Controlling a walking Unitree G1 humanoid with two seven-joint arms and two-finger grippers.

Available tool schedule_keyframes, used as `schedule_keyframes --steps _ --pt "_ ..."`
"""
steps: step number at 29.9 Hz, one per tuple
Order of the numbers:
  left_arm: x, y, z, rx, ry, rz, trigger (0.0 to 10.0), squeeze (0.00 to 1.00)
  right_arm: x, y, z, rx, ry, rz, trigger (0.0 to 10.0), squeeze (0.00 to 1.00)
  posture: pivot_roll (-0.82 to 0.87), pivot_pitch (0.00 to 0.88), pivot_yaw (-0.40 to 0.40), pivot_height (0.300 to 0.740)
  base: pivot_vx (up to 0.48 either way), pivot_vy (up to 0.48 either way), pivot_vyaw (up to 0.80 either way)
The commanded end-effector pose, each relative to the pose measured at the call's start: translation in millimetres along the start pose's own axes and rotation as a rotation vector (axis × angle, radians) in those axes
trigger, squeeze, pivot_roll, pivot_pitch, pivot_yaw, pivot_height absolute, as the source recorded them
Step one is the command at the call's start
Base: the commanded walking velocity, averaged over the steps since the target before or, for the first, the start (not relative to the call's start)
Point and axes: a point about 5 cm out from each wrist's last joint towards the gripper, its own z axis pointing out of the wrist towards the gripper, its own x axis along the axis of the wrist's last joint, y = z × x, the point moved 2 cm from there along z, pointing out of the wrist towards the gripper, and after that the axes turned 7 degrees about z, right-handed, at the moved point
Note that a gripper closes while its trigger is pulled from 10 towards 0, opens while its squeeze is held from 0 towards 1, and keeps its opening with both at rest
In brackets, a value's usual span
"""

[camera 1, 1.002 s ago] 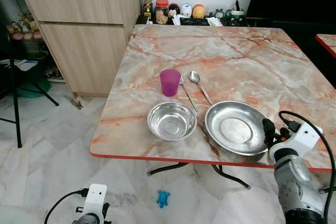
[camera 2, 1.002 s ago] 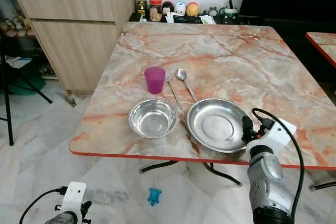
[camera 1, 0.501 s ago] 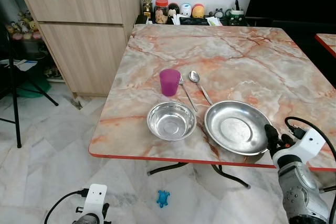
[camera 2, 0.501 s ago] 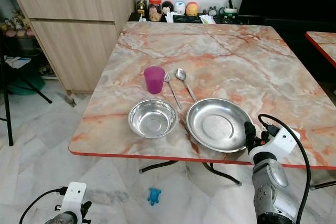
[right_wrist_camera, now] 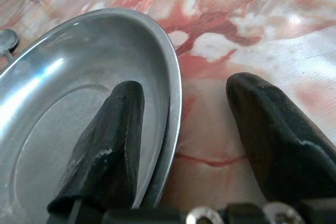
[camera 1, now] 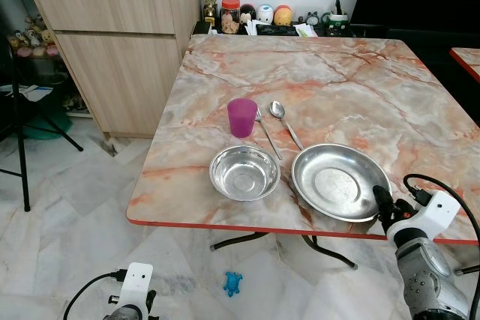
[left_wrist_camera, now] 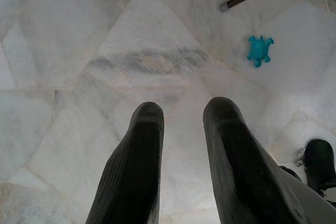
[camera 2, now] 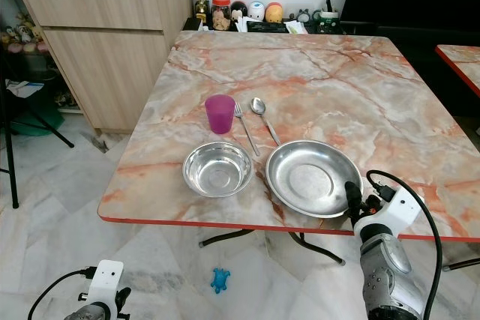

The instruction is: Setting the table

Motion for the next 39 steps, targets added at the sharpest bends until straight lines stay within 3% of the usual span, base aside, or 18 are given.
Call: schedule_keyframes --steps 1,8,9,10,11,33,39 --pt "-3 -1.9 -0.8 0.011 -0.006 0.011 10.0 0.00 -2 -3.6 2.9 0.017 -0.001 0.012 10.0 0.00 0.05 0.000 -0.027 0.740 0.000 0.000 0.00" --pt "-3 -1.8 -0.8 0.012 -0.008 0.012 10.0 0.00 -6 -8.2 5.0 0.040 -0.010 0.020 10.0 0.00 0.05 0.000 -0.027 0.740 0.000 0.000 0.00" --pt "-3 -1.8 -0.8 0.012 -0.008 0.012 10.0 0.00 -6 -8.7 5.2 0.043 -0.011 0.018 6.5 0.00 0.05 0.000 -0.027 0.740 0.000 0.000 0.00" --pt "-3 -1.6 -0.8 0.011 -0.009 0.012 10.0 0.00 -7 -8.1 5.3 0.032 -0.015 0.009 1.0 0.00 0.05 0.000 -0.027 0.740 0.000 0.000 0.00" --pt "-3 -1.5 -0.8 0.010 -0.009 0.012 10.0 0.00 -8 -8.1 5.4 0.031 -0.015 0.009 0.0 0.00 0.05 0.000 -0.027 0.740 0.000 0.000 0.00" --pt "-5 2.3 -1.1 -0.009 -0.010 0.014 10.0 0.00 -6 -7.5 6.9 -0.003 0.030 -0.047 0.0 0.00 0.05 0.000 -0.024 0.740 0.000 0.000 0.00" --pt "-3 2.9 -1.0 -0.010 -0.001 0.034 10.0 0.00 11 -6.8 0.3 -0.015 0.194 -0.002 0.0 0.00 0.05 0.000 -0.022 0.740 0.000 0.000 0.00"
